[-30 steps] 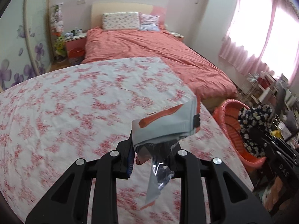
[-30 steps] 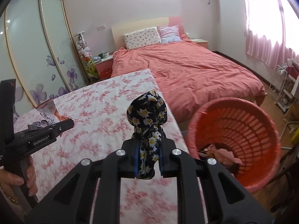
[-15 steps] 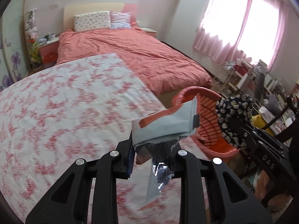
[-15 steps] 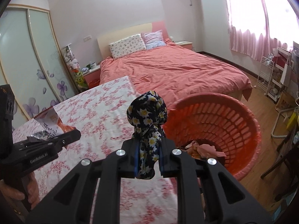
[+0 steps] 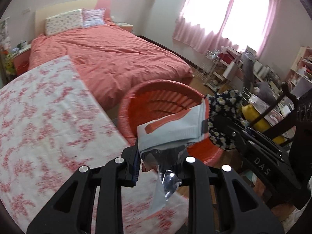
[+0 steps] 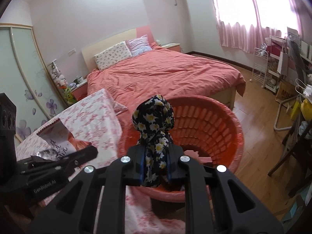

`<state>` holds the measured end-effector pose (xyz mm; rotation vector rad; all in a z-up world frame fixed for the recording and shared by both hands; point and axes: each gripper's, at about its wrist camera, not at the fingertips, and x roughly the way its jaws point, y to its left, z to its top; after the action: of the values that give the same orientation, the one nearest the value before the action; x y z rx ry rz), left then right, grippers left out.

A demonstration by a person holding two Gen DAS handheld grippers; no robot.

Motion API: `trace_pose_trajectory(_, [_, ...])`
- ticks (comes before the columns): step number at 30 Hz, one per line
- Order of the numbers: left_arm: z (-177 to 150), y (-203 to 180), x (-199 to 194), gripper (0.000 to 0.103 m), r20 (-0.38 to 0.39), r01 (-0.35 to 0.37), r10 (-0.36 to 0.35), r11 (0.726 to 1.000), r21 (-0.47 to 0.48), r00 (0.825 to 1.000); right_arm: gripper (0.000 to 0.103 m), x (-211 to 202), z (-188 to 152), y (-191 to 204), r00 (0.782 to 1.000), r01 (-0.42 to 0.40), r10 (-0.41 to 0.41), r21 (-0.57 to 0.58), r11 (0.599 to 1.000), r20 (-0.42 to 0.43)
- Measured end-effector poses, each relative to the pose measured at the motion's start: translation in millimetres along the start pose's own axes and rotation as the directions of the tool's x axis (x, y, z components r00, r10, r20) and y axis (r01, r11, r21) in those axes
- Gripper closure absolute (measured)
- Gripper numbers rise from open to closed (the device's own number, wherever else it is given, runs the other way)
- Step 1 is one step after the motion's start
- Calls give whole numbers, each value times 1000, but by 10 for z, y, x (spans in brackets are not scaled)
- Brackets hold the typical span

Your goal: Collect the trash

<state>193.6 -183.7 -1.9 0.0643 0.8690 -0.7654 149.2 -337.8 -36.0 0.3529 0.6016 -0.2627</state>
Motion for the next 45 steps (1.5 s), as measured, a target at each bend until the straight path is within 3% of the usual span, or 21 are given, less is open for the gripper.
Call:
trace_pose_trajectory(12, [95, -293, 488, 78, -60, 40, -38, 999, 34, 997, 85, 206, 141, -462, 1000, 19, -19, 54, 998, 5])
trace_pose_trajectory(18, [101, -308, 588, 76, -81, 21, -19, 999, 33, 997, 75, 356, 217, -591, 1000, 3, -4, 90, 996, 2])
trace_pose_trajectory(21, [95, -308, 636, 62, -95, 2, 1, 999, 32, 995, 67, 428, 237, -648, 1000, -11, 12, 129, 992, -6])
trace_pose_trajectory(23, [94, -293, 637, 49, -95, -10, 13, 1000, 25, 995, 56, 459, 247, -680, 1000, -20, 21, 149, 989, -6])
trace_pose_trajectory(28, [89, -205, 596, 41, -97, -30, 29, 1000, 0, 995, 44, 418, 233, -729, 1000, -10, 9, 152, 988, 7])
trace_pose_trajectory(34, [77, -74, 385, 40, -69, -70, 68, 997, -23, 995, 38, 204, 195, -692, 1000, 9, -13, 142, 990, 28])
trace_pose_trajectory(38, [22, 65, 8, 35, -14, -114, 113, 993, -40, 993, 33, -46, 163, -577, 998, 14, -21, 109, 994, 58])
trace_pose_trajectory(42, [-120, 195, -444, 31, 53, -179, 182, 982, -60, 982, 26, -395, 47, -343, 995, 10, -16, 59, 998, 102])
trace_pose_trajectory(45, [-284, 283, -794, 23, 104, -237, 245, 968, -84, 964, 16, -638, -86, -131, 991, 13, -14, 10, 1000, 135])
